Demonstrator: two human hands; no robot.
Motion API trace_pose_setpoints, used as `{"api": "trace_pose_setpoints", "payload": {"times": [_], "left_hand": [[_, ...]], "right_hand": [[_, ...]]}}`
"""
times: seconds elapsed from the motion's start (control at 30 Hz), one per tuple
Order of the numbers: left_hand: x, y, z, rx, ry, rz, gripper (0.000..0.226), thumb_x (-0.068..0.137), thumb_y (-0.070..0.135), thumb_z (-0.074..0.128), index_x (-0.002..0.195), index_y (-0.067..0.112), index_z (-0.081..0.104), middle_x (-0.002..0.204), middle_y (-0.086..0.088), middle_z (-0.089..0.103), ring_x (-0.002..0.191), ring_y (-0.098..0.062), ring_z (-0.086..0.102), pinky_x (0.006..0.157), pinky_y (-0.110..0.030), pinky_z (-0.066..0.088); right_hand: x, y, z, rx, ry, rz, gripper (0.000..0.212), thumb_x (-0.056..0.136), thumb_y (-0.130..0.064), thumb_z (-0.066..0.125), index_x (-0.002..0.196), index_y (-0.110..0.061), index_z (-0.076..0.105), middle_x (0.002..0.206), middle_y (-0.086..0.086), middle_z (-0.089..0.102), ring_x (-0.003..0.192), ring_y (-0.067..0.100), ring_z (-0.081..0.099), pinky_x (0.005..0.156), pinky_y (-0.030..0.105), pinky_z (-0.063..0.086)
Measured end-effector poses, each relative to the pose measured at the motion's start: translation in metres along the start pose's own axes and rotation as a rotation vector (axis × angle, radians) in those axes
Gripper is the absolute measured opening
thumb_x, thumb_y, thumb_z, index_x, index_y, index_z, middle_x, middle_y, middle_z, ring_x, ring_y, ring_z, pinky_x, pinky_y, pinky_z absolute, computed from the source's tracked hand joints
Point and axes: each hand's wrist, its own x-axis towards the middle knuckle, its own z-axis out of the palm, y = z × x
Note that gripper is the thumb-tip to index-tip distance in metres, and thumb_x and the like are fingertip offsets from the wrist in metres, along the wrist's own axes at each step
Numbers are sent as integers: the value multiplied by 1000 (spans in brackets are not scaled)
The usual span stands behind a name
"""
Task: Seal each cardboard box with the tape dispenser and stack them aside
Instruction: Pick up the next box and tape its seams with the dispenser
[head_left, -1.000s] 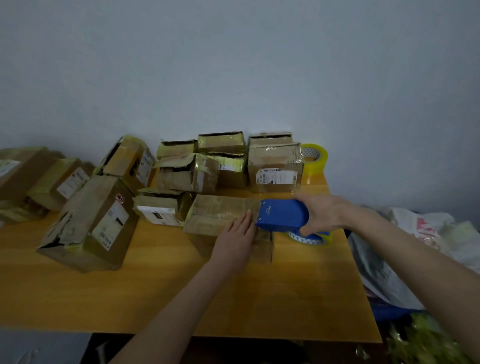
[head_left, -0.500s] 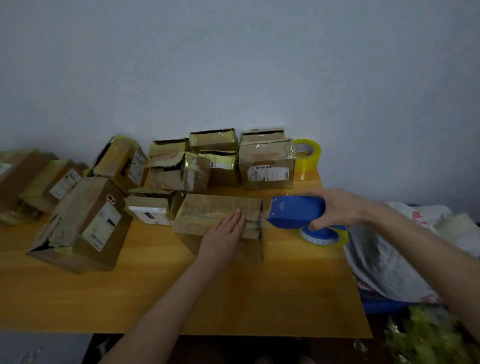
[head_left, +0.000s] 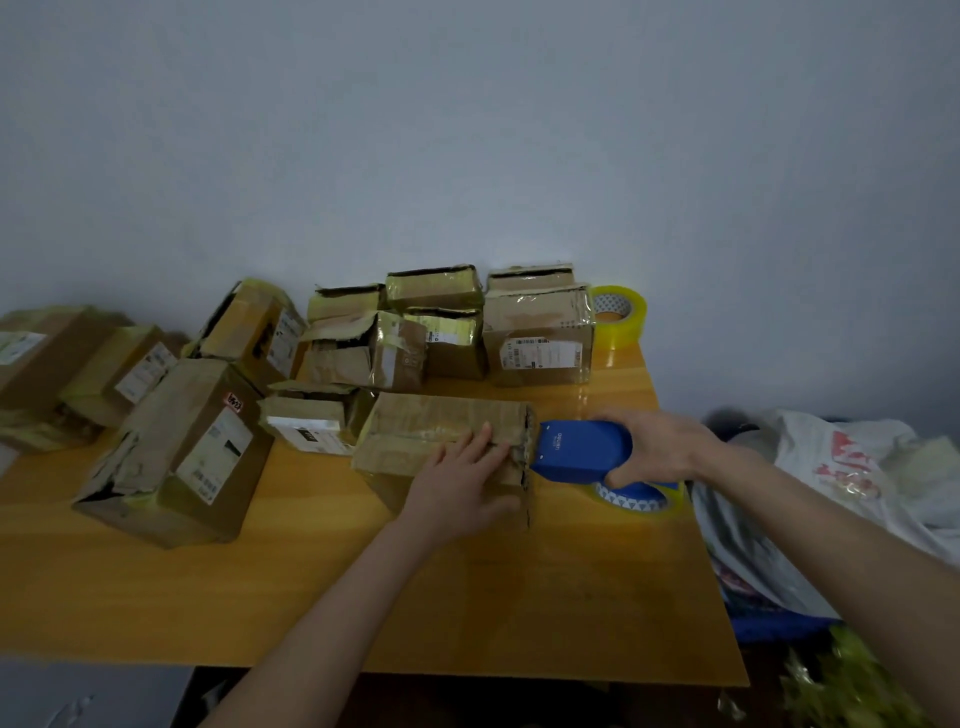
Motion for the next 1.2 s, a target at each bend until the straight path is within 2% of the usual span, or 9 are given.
{"api": "trace_pose_setpoints", "payload": {"times": [0.07, 0.17, 0.3, 0.43, 0.57, 0.7, 0.83, 1.0, 1.2], "left_hand": [[-1, -16, -5, -97, 74, -171, 72, 95, 61, 27, 153, 22, 12, 161, -5, 2, 147, -24, 8, 119, -43, 15], [-5, -36, -2, -17, 37, -355, 75, 97, 57, 16, 152, 8, 4, 159, -17, -2, 147, -28, -2, 120, -41, 6], [-4, -14, 9, 50, 11, -175, 72, 95, 59, 6, 152, 15, -2, 158, -12, -12, 146, -25, -9, 116, -37, -4], [3, 12, 11, 22, 40, -23, 69, 95, 60, 12, 149, 22, -8, 157, -1, -15, 145, -14, -12, 113, -31, -10], [6, 23, 16, 93, 42, -26, 68, 97, 58, 16, 150, 21, -7, 158, 2, -12, 146, -13, -9, 116, -33, -6], [12, 30, 14, 31, 47, -75, 71, 96, 59, 19, 150, 24, -10, 158, 4, -11, 147, -16, -6, 117, -38, -1], [12, 30, 21, 142, 44, -49, 67, 99, 54, 19, 148, 25, -16, 156, 4, -17, 147, -22, -8, 117, -43, -2], [11, 29, 24, 154, 56, -38, 64, 100, 52, 16, 144, 26, -22, 153, 5, -23, 146, -22, -11, 117, -43, -3], [8, 28, 24, 181, 50, -17, 63, 100, 51, 16, 143, 26, -24, 154, 4, -23, 146, -22, -11, 119, -44, -2]], "right_hand": [[1, 0, 0, 13, -17, 5, 79, 68, -43, 75, 137, -39, 36, 116, -7, 58, 99, 17, 57, 83, 37, 53], [3, 0, 0, 25, -21, 18, 80, 67, -43, 75, 138, -39, 36, 114, -7, 57, 98, 18, 57, 83, 36, 53], [4, 1, 3, 68, -21, 18, 78, 66, -41, 76, 135, -39, 39, 114, -7, 58, 98, 17, 58, 85, 38, 54], [6, 1, 2, 84, -25, 13, 78, 65, -39, 77, 134, -39, 40, 116, -5, 58, 100, 17, 58, 87, 40, 54], [6, 2, 3, 102, -23, 13, 77, 65, -39, 78, 132, -38, 41, 117, -5, 58, 100, 17, 58, 87, 39, 53], [5, 4, 6, 79, 0, 19, 83, 62, -51, 81, 132, -39, 39, 116, -9, 55, 101, 16, 55, 84, 35, 50], [5, 12, 6, 91, 21, 6, 79, 64, -44, 78, 132, -40, 40, 116, -10, 57, 101, 16, 56, 87, 39, 52], [-8, 36, -1, 248, 16, 1, 73, 65, -35, 81, 123, -50, 40, 109, -14, 56, 95, 8, 57, 84, 31, 51], [-13, 43, 4, 303, -25, 13, 82, 71, -30, 80, 140, -40, 36, 117, -7, 55, 103, 15, 56, 90, 29, 48]]}}
